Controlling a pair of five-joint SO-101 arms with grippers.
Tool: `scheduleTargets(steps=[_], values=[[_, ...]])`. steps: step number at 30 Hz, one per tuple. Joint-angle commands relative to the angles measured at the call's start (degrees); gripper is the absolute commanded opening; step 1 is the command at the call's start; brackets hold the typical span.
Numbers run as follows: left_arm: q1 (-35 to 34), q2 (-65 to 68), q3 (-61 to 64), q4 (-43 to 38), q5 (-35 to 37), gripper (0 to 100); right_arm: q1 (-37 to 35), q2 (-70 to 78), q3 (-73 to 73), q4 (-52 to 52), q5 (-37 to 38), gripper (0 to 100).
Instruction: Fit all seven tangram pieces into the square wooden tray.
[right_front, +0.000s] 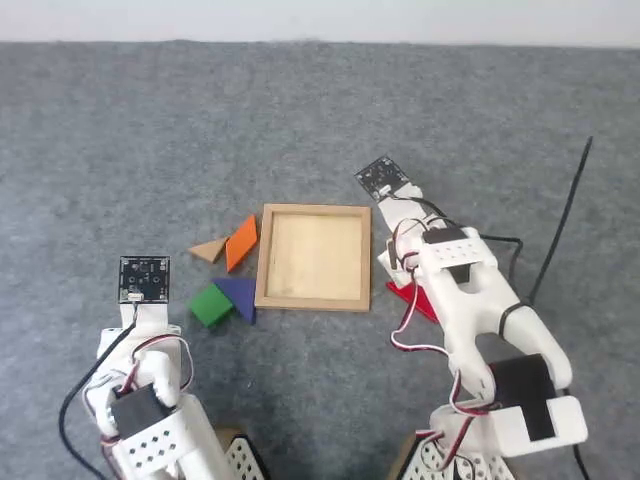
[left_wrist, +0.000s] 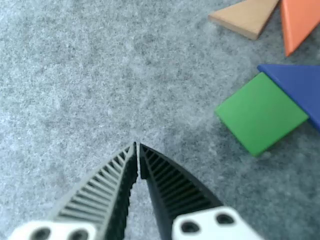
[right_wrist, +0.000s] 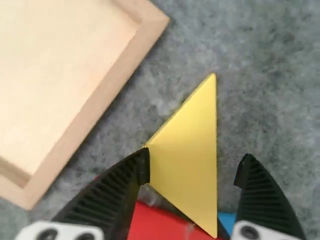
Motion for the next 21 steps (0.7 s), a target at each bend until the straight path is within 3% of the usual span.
scheduleTargets(steps=[1,6,14,21], values=[[-0.09,-0.62,-0.75,0.09,-0.09,1,-0.84,0.13,-2.55,1.80,0.79,29.8],[-0.09,-0.70,-1.19,-2.02,-0.09,2,-0.92,-0.22,-2.55,4.62,0.70,37.1],[1.93,-0.62,-0.84,-5.45,-0.44,2,-0.92,-0.04,-2.64,7.16,0.70,37.3],[2.64,-0.62,-0.84,-3.08,-0.53,2,-0.92,3.21,-6.86,8.84,0.62,37.3]])
